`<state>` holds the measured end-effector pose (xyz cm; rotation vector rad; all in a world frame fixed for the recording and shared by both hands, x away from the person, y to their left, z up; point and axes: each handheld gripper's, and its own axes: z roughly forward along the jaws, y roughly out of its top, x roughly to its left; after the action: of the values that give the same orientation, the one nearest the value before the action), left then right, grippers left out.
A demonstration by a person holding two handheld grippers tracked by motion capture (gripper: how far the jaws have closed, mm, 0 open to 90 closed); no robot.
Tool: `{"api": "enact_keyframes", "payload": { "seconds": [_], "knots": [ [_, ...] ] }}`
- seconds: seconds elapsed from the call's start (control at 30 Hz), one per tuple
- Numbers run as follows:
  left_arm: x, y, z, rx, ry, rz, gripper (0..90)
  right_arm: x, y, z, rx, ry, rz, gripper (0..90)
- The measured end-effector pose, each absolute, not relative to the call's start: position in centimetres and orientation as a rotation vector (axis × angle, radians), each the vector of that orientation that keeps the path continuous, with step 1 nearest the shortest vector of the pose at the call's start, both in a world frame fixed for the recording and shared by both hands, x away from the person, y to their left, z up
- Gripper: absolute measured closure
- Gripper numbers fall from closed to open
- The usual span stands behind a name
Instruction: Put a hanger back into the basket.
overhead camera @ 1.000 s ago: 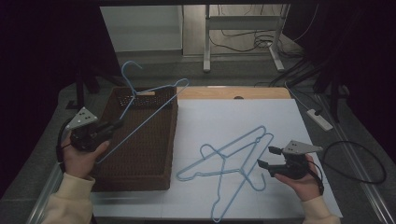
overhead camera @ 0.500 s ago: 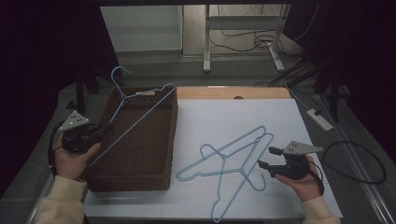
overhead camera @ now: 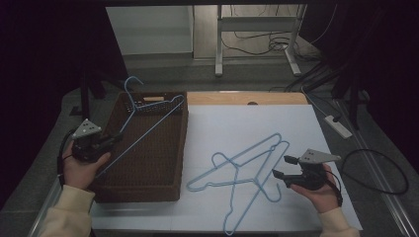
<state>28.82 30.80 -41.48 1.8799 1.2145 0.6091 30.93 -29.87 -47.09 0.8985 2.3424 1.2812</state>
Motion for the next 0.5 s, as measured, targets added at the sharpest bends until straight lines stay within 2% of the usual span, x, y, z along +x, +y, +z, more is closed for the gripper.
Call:
{"api": "enact_keyframes", "payload": {
  "seconds": [0.5],
  "knots": [
    [31.4,29.9,-44.2,1.994,1.294,0.560,86.4,31.0,-29.7,-47.3,0.898,2.357,1.271,28.7]
  ]
}}
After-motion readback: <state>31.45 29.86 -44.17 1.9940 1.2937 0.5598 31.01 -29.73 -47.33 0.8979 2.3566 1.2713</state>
